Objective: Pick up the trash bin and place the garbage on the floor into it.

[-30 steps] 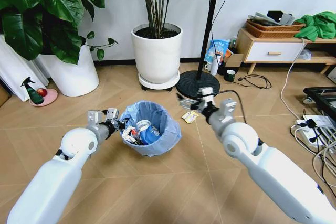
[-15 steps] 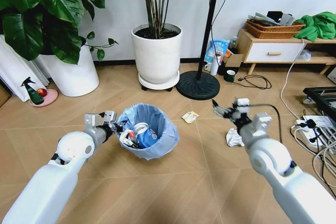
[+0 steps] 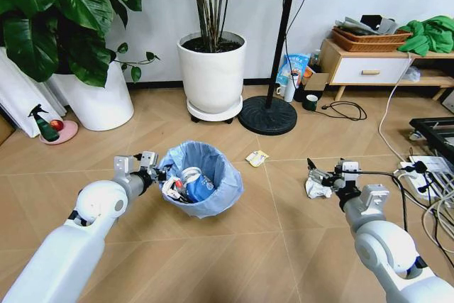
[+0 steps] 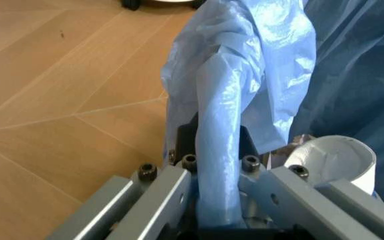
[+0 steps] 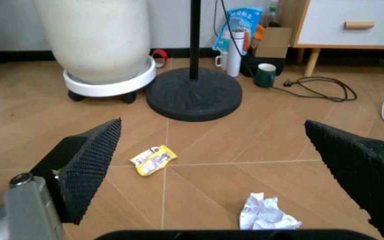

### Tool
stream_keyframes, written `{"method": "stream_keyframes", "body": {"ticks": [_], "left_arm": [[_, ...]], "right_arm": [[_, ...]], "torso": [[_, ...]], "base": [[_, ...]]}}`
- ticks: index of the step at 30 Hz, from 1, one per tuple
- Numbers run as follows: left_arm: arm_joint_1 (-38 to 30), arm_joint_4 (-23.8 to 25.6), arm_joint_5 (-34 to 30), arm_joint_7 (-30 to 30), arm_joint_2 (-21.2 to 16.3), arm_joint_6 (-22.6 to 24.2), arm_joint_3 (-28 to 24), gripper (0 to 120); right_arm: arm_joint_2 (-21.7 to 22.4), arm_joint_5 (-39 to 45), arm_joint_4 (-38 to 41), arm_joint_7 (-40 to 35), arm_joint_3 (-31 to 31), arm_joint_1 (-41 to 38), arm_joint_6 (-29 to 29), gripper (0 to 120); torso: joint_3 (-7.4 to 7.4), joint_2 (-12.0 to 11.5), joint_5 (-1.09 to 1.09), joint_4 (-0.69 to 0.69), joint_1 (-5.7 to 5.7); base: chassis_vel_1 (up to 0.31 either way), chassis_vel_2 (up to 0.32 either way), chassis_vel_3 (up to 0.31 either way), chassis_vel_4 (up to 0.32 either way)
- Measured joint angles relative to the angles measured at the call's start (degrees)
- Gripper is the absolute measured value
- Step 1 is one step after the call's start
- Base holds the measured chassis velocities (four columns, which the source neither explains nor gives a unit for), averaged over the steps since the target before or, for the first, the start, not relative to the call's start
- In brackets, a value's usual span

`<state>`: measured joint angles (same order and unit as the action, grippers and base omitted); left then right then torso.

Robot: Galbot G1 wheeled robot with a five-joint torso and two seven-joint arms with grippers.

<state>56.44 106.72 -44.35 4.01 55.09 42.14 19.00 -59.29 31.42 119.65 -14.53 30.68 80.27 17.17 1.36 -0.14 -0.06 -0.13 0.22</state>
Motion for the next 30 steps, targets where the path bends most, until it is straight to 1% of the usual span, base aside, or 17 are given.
{"method": "stream_keyframes", "body": {"ticks": [5,19,22,23,25,30], "left_arm": [[-0.2,0.0,0.0,0.0,0.0,0.0,0.0,0],[-0.7,-0.3,0.0,0.0,0.3,0.0,-0.2,0],[-0.7,-0.3,0.0,-0.1,0.3,0.0,-0.2,0],[-0.7,-0.3,0.0,-0.1,0.3,0.0,-0.2,0],[-0.8,-0.4,0.0,-0.1,0.4,0.0,-0.3,0],[-0.8,-0.6,0.0,-0.1,0.5,0.0,-0.3,0]], "right_arm": [[-0.3,-0.1,-0.2,0.0,-0.9,-0.3,-0.2,100],[-0.8,-0.4,-0.6,-0.2,-2.3,-0.6,-0.4,100],[-0.8,-0.4,-0.6,-0.2,-2.5,-0.7,-0.4,100],[-0.8,-0.4,-0.6,-0.2,-2.5,-0.7,-0.4,100],[-0.8,-0.4,-0.7,-0.2,-2.6,-0.8,-0.4,100],[-0.8,-0.4,-0.8,-0.3,-2.6,-0.8,-0.4,100]], "torso": [[0.00,0.0,0.00,0.00,0.00],[0.01,0.0,0.01,0.01,0.01],[0.01,0.0,0.00,-0.02,0.01],[0.01,0.0,0.03,-0.01,0.01],[0.01,0.0,0.00,0.00,0.01],[0.01,0.0,0.00,0.01,0.01]], "base": [[-0.053,0.055,0.060,-0.070],[-0.127,0.122,0.127,-0.127],[-0.123,0.101,0.104,-0.100],[-0.107,0.110,0.107,-0.115],[-0.078,0.125,0.107,-0.119],[-0.115,0.138,0.121,-0.126]]}}
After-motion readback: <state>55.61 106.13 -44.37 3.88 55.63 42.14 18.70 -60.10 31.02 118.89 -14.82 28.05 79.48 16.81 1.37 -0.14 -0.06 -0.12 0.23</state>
